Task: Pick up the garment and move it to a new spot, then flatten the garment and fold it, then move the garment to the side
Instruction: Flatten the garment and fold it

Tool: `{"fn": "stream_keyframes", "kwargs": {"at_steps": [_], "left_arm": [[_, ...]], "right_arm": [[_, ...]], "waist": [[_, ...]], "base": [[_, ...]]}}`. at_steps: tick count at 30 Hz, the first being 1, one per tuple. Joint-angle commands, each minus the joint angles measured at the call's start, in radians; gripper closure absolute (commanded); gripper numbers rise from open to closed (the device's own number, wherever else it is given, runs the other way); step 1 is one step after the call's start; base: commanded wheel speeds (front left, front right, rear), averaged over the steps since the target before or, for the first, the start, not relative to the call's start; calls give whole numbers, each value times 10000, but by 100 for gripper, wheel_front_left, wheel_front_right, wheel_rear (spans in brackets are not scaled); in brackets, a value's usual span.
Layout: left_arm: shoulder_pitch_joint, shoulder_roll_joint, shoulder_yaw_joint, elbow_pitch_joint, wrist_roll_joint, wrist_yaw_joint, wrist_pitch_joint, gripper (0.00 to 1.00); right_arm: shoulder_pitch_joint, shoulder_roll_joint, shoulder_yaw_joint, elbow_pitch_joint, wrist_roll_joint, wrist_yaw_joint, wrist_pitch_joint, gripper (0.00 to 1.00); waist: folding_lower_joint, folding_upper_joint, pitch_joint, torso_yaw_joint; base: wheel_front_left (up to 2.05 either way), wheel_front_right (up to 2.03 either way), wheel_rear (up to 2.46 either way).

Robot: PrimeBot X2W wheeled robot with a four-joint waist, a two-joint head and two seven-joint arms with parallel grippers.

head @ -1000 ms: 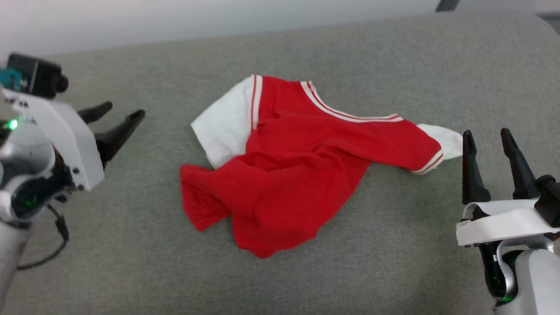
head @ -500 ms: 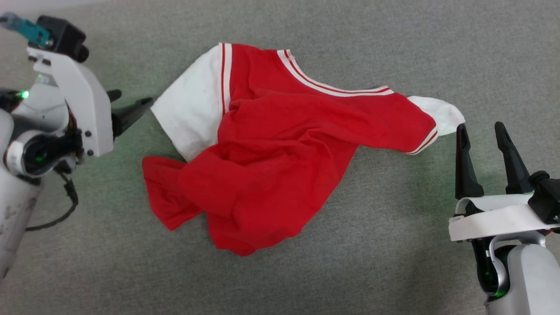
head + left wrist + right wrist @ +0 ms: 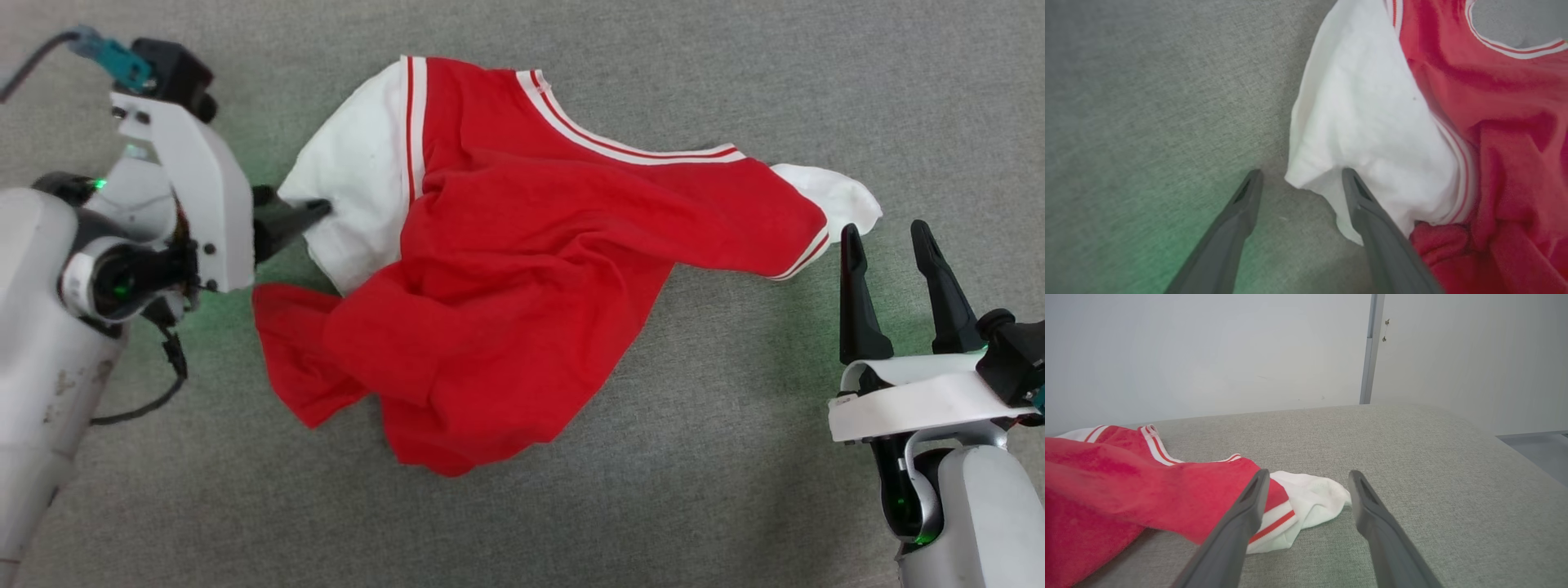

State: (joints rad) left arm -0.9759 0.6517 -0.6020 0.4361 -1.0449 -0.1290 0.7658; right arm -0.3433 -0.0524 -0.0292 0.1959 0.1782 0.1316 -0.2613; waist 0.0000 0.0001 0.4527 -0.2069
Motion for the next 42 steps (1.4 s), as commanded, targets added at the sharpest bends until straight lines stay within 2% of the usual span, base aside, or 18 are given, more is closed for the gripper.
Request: {"fn": "stream_keyframes", "kwargs": {"at_steps": [1, 5, 6, 7, 8, 21, 33, 42], "left_arm": [[40, -36, -117, 9, 104, -19, 16, 0], [37, -115, -189, 227, 178, -14, -242, 0], [42, -139, -187, 305, 166, -2, -317, 46], [35, -141, -170, 384, 188, -2, -401, 70], [16, -153, -189, 448, 211, -2, -460, 100], [352, 267, 130, 766, -69, 22, -1087, 100], [2029, 998, 470, 286, -564, 330, -1516, 100], [3131, 1454, 584, -41, -717, 631, -1814, 100]], "right_arm": [[-97, 29, -37, 29, 90, -18, -43, 0], [-163, 28, -15, 27, 159, -18, -46, 0], [-168, 30, -9, 23, 178, -18, -47, 0], [-165, 30, 0, 24, 171, -18, -47, 0], [-164, 30, 2, 33, 185, -18, -48, 0], [104, 28, -273, 254, -142, -18, -33, 0], [551, 25, -415, 422, -479, -18, 195, 0], [760, 25, -260, 314, -497, -18, 477, 0]], "waist": [[0, -1, 28, 10], [0, -1, 80, 4], [0, -1, 89, 0], [0, -1, 97, -3], [0, -1, 100, -2], [0, -1, -443, 477], [0, -1, -1551, 1253], [0, -1, -1988, 1417]], "base": [[0, 0, 0], [0, 0, 0], [0, 0, 0], [0, 0, 0], [0, 0, 0], [0, 0, 0], [0, 0, 0], [0, 0, 0]]}}
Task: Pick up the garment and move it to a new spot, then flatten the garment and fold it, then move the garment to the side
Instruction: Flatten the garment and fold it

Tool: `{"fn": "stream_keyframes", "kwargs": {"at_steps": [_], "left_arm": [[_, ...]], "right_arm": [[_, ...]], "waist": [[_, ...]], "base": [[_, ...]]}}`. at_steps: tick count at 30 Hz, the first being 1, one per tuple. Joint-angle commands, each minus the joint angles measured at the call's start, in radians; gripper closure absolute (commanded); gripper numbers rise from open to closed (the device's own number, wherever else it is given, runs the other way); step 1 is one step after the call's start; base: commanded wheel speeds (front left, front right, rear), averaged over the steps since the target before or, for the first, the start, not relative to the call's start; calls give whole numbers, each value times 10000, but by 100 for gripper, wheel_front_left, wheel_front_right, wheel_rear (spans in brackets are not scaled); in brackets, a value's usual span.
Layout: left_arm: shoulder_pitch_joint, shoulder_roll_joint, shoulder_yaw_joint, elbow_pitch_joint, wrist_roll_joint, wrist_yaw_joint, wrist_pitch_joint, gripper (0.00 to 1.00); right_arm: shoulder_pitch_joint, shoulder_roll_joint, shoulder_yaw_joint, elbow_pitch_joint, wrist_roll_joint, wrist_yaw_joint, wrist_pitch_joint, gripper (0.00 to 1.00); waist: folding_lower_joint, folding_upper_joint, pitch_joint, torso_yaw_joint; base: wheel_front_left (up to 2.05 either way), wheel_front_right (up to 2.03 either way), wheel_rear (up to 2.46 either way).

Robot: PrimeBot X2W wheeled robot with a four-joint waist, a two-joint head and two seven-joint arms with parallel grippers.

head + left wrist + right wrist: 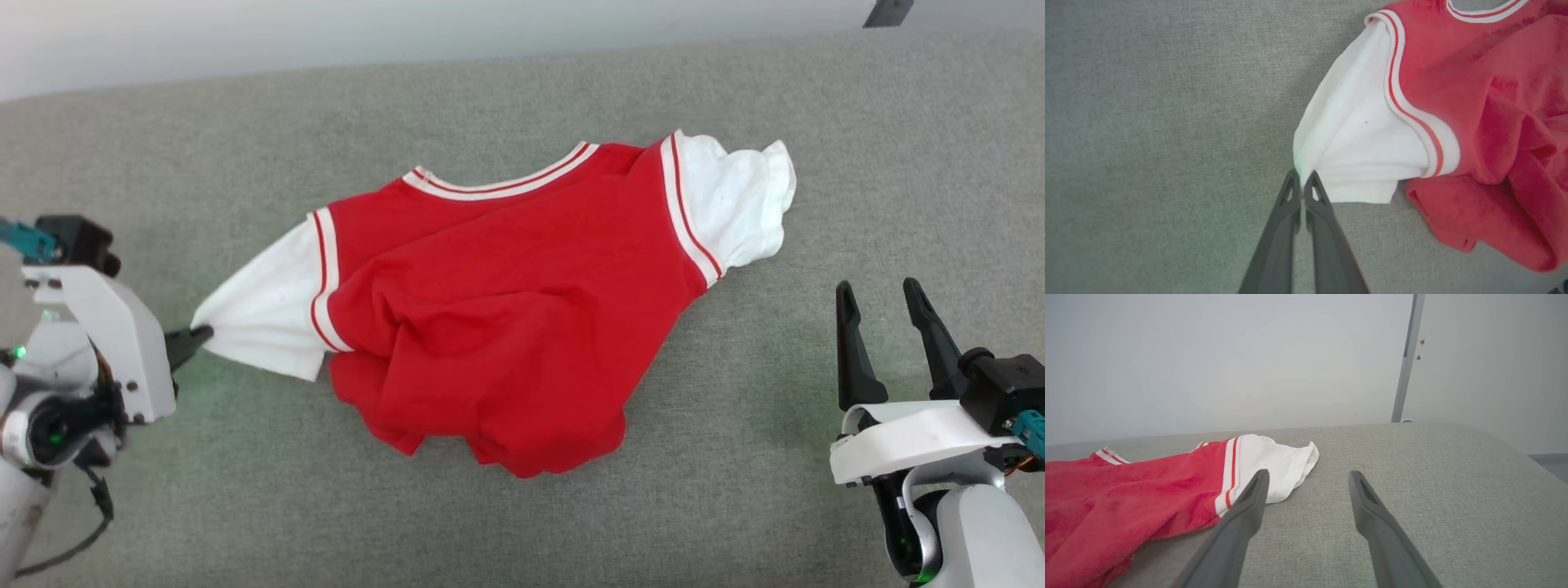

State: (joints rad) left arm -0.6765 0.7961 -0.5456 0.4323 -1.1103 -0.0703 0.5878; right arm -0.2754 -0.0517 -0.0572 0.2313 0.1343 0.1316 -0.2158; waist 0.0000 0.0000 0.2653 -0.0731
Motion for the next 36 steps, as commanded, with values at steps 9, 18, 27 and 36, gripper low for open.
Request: {"fn": "stream_keyframes", "kwargs": {"at_steps": [9, 18, 27, 36], "left_arm": [[431, -131, -69, 272, -70, 19, -232, 100], [-37, -377, -308, 612, 328, -140, -461, 0], [-1012, -423, -657, 1069, 857, -399, -383, 0], [-1555, -450, -1170, 2048, 936, -551, 136, 0]], "right_arm": [[56, 19, 94, -301, -78, -18, 341, 0], [-96, -25, 124, -621, -156, -18, 577, 0], [-378, -104, 230, -1216, -245, -18, 793, 0], [-583, -106, 383, -1893, -352, -18, 840, 0]], "waist": [[0, 0, -114, 117], [0, 0, 65, 197], [0, 0, 552, 152], [0, 0, 1010, 3]], "base": [[0, 0, 0], [0, 0, 0], [0, 0, 0], [0, 0, 0]]}}
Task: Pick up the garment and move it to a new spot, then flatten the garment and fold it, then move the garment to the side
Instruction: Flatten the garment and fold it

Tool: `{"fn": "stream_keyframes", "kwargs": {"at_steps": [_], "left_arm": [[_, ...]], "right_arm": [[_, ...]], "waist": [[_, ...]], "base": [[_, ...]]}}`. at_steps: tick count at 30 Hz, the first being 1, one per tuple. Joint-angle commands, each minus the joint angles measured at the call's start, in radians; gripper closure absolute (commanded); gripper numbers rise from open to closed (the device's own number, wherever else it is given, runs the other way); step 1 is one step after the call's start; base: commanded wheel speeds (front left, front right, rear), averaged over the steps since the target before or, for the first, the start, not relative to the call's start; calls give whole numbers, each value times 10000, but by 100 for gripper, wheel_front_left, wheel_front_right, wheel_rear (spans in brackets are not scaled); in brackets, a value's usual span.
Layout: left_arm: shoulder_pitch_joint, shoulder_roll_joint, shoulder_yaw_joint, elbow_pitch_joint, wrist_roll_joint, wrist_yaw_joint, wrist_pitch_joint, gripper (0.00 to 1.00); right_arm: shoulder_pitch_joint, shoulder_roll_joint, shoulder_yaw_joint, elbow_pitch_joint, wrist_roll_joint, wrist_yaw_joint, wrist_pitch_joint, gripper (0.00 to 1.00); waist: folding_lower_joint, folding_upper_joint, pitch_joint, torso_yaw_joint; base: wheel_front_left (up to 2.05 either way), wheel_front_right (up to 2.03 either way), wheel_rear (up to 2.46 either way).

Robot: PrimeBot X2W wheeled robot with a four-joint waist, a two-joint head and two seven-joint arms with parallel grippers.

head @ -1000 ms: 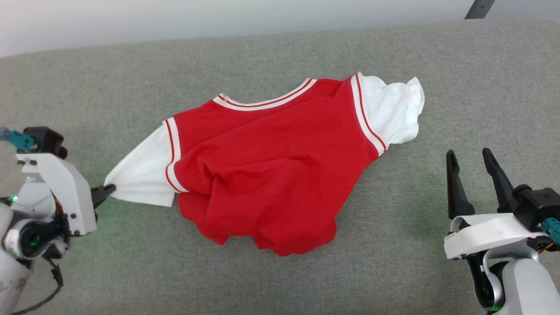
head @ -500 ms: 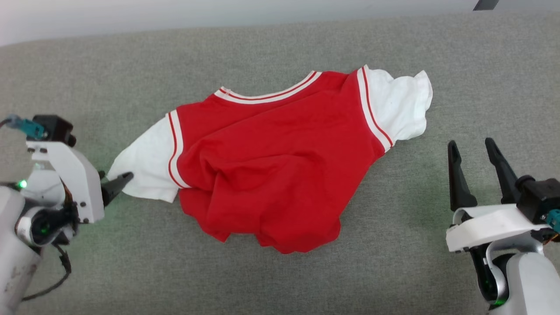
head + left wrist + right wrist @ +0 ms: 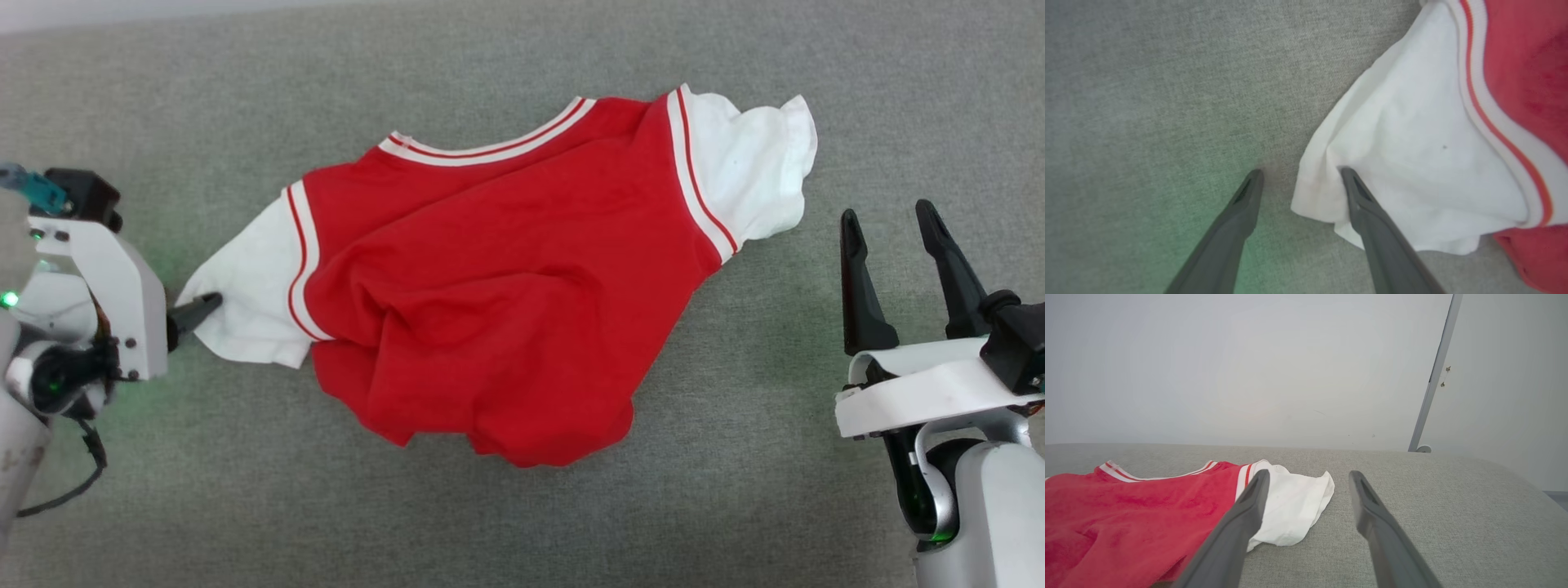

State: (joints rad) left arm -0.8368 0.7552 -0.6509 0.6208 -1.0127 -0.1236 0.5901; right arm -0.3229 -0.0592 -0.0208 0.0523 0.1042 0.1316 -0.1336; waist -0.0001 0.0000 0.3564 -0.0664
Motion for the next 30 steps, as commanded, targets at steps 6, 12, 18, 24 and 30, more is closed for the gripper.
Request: {"fn": "stream_keyframes", "kwargs": {"at_steps": [6, 12, 18, 24, 30], "left_arm": [[195, -283, -457, 545, -492, -64, 743, 100], [223, -338, -788, 306, -796, -78, 1070, 100], [-5, -466, -921, 81, -927, -81, 906, 100], [-417, -808, -1153, -55, -920, -82, 629, 100], [-746, -1038, -1451, -117, -1023, -84, 446, 100]], "right_arm": [[-178, -24, -66, -455, -101, -18, 189, 0], [-680, -207, -98, -715, 157, -18, 745, 0], [-1795, -803, -168, -140, 420, -18, 2042, 0], [-3555, -1542, -220, 1552, 955, -17, 3778, 0], [-4829, -2037, -200, 3586, 1092, -18, 5683, 0]], "waist": [[1, 0, 205, -40], [1, 0, 229, 114], [1, 0, 381, 371], [1, 0, 613, 796], [1, 0, 772, 1174]], "base": [[0, 0, 0], [0, 0, 0], [0, 0, 0], [0, 0, 0], [0, 0, 0]]}}
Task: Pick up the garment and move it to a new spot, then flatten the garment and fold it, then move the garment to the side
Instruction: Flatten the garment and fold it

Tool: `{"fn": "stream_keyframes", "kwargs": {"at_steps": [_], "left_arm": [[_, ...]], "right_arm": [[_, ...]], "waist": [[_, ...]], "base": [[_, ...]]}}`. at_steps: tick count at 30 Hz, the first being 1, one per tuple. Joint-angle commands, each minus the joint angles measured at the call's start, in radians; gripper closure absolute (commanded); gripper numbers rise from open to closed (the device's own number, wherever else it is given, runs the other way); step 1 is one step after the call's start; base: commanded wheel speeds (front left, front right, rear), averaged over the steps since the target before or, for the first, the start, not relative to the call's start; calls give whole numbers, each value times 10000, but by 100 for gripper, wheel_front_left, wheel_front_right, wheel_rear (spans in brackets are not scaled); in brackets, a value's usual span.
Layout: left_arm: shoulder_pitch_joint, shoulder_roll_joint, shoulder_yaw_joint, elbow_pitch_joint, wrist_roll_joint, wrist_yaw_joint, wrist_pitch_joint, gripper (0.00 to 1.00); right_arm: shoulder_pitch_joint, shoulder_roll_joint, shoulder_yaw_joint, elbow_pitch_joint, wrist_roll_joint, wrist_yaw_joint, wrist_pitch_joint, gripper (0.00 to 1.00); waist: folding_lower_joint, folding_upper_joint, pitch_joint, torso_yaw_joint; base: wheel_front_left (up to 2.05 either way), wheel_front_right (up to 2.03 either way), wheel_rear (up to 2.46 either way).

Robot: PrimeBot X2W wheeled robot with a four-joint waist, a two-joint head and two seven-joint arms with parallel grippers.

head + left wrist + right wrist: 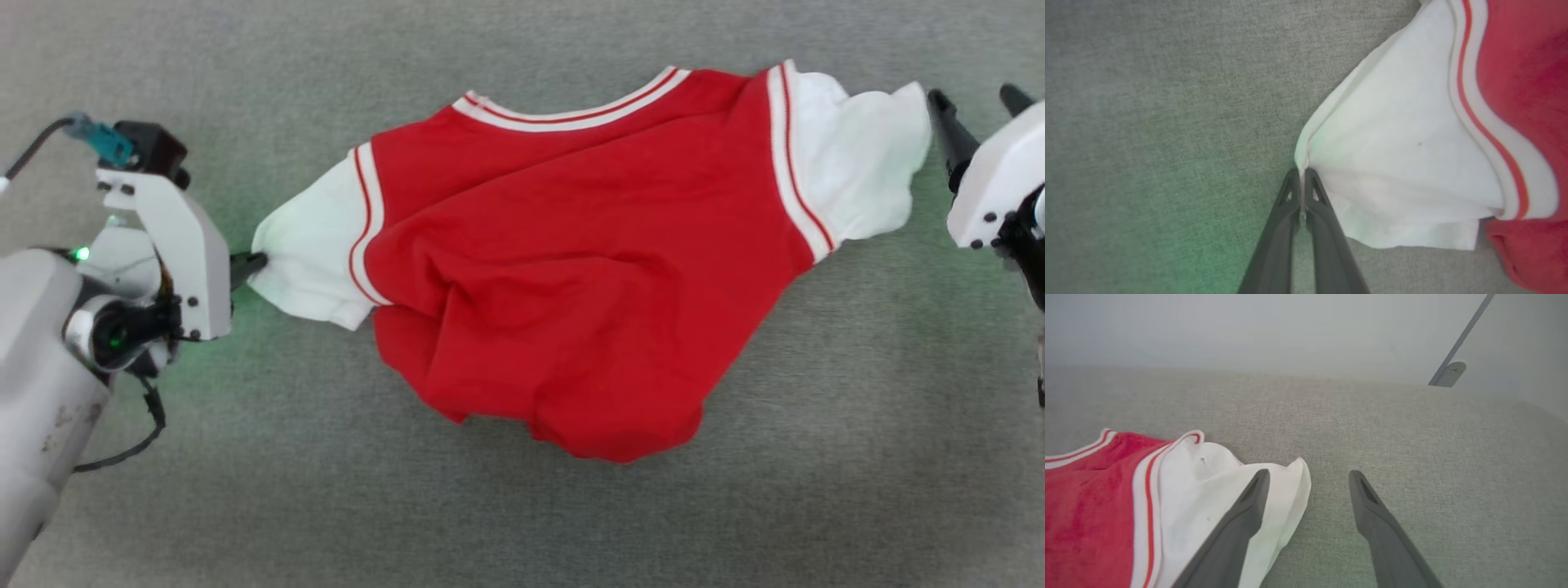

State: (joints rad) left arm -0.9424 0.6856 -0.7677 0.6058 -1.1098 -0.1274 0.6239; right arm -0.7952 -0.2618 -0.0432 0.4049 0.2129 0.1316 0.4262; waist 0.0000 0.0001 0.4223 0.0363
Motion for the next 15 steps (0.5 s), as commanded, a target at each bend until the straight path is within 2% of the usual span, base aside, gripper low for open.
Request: {"fn": "stream_keyframes", "kwargs": {"at_steps": [1, 9, 10, 11, 12, 15], "left_arm": [[262, -354, -343, 36, -66, -46, 69, 100], [-16, -421, -681, 78, -351, -45, -217, 100], [-70, -432, -722, 109, -384, -45, -234, 100], [-119, -445, -767, 149, -419, -45, -254, 100], [-156, -463, -792, 213, -468, -45, -307, 100], [-384, -548, -793, 475, -501, -41, -469, 100]], "right_arm": [[-248, 16, 3, 350, 101, -17, 377, 0], [-1116, 121, -272, 2226, 241, -17, 2674, 0], [-1146, 149, -231, 2417, 247, -17, 2902, 11], [-1200, 162, -167, 2564, 248, -15, 3074, 94], [-1283, 146, -144, 2712, 261, -15, 3198, 100], [-1562, 185, -24, 2902, 437, -15, 3195, 100]], "waist": [[0, -1, 134, 190], [0, -1, 238, 386], [0, -1, 246, 396], [0, -1, 251, 402], [0, -1, 251, 406], [0, -1, 153, 414]], "base": [[0, 0, 0], [0, 0, 0], [0, 0, 0], [0, 0, 0], [0, 0, 0], [0, 0, 0]]}}
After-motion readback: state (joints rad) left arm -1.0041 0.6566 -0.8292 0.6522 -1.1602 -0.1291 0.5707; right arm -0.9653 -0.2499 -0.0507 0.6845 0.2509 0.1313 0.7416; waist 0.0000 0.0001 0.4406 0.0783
